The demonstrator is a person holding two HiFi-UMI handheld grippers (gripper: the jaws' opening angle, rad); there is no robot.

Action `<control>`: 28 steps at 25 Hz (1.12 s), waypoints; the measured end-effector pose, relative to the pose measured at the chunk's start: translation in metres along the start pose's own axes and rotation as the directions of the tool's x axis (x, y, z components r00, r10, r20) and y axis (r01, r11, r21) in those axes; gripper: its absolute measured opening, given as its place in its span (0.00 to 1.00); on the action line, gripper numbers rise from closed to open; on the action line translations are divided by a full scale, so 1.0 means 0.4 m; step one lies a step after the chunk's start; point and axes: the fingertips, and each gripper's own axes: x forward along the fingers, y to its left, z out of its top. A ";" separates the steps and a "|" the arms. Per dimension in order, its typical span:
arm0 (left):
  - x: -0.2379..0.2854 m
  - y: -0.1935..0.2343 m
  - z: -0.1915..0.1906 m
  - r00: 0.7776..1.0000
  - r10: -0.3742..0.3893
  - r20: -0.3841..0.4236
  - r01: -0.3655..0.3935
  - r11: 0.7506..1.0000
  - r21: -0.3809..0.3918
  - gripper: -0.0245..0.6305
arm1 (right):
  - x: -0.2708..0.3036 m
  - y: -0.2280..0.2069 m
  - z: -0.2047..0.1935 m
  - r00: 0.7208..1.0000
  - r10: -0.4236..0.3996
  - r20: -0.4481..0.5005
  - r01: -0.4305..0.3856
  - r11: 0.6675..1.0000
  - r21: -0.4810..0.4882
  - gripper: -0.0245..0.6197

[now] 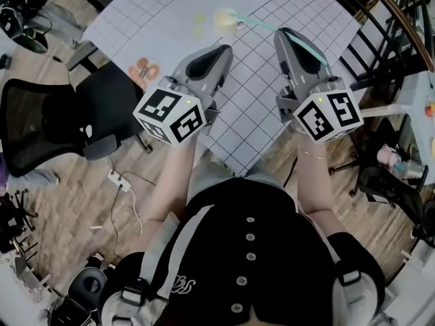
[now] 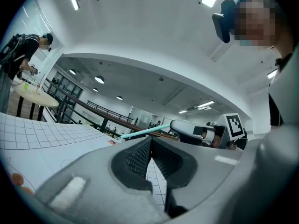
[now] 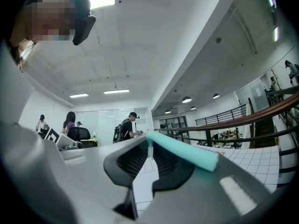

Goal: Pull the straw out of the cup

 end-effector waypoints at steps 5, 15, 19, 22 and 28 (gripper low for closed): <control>-0.028 -0.042 0.018 0.999 -0.039 0.008 0.039 0.999 0.028 0.03 | -0.055 0.029 0.029 0.999 -0.018 0.029 0.018 1.000 -0.010 0.08; -0.086 -0.129 0.013 0.993 -0.120 -0.009 0.120 0.991 0.060 0.03 | -0.151 0.105 0.042 0.998 -0.036 0.056 0.036 0.999 -0.003 0.08; -0.111 -0.145 -0.001 0.991 -0.132 -0.013 0.132 0.990 0.053 0.03 | -0.183 0.142 0.029 0.997 -0.035 0.062 0.034 0.999 0.013 0.08; -0.122 -0.159 -0.015 0.990 -0.142 -0.021 0.143 0.989 0.047 0.03 | -0.199 0.164 0.020 0.998 -0.029 0.058 0.028 1.000 0.014 0.08; -0.142 -0.172 -0.027 0.988 -0.151 -0.031 0.152 0.987 0.041 0.03 | -0.212 0.195 0.008 0.998 -0.021 0.057 0.019 0.999 0.027 0.08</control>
